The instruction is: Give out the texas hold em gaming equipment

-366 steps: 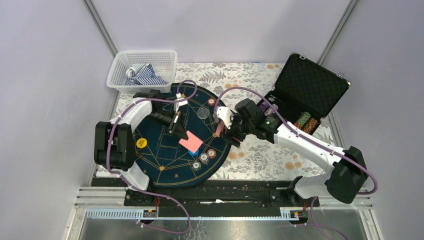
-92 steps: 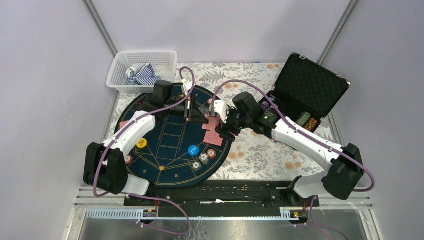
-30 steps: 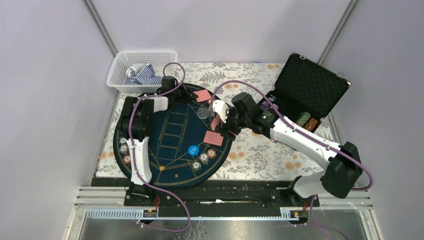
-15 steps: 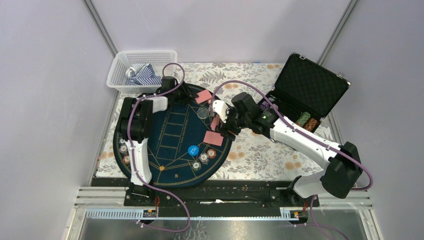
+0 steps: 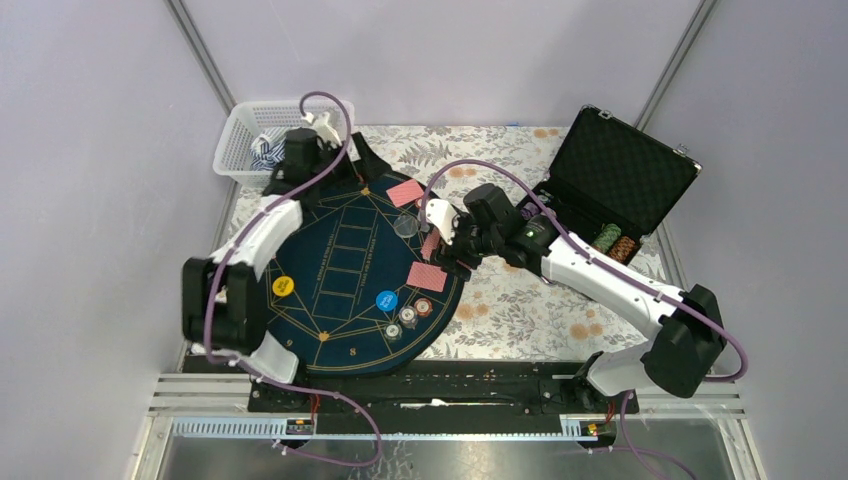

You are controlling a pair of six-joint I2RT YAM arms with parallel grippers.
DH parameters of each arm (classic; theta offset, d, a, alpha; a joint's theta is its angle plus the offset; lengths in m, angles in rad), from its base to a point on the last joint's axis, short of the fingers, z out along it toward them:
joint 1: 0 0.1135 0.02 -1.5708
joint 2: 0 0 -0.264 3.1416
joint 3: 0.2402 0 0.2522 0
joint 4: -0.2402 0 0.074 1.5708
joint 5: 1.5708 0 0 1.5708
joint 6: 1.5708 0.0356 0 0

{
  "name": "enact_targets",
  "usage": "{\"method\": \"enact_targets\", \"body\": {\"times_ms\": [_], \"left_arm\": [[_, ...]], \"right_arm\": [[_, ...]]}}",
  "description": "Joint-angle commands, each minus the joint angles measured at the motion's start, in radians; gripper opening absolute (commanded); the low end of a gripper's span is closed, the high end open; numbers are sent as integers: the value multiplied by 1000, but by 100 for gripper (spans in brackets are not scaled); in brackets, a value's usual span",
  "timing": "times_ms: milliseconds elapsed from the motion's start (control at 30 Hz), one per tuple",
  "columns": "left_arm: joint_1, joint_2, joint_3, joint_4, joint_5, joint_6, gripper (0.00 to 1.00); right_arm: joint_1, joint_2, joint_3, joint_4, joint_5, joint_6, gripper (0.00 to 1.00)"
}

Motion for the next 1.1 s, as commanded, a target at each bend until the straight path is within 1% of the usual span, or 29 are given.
{"method": "enact_targets", "body": {"times_ms": [0, 33, 133, 233, 333, 367, 467, 600, 767, 867, 967, 1067], "left_arm": [[56, -156, -1, -135, 355, 190, 99], [59, -176, -8, -166, 415, 197, 99], [39, -229, -44, -243, 522, 204, 99], [-20, -280, -94, -247, 561, 201, 99], [-83, -282, -130, -234, 607, 164, 99], [-97, -277, -145, -210, 632, 143, 97], [-119, -265, -174, -151, 661, 74, 91], [-152, -230, -167, -147, 697, 52, 83], [-180, -213, -200, -97, 723, 17, 72], [-183, -204, -216, -85, 727, 9, 62], [-182, -201, -219, -87, 725, 7, 49], [-178, -204, -219, -106, 714, 18, 39]], "right_arm": [[-5, -59, 61, 16, -41, -7, 16], [-4, -61, 61, 14, -52, -5, 16], [-4, -58, 64, 18, -96, -3, 16], [-1, -46, 73, 7, -132, -10, 17], [5, -37, 84, -4, -146, -12, 17], [5, -37, 86, -3, -146, -13, 17], [10, -39, 86, -5, -149, -18, 17], [16, -33, 80, -7, -143, -23, 17], [20, -30, 79, -3, -133, -24, 17], [20, -29, 79, 0, -130, -25, 18], [20, -35, 77, 4, -124, -25, 17], [19, -42, 71, 5, -113, -25, 17]]}}
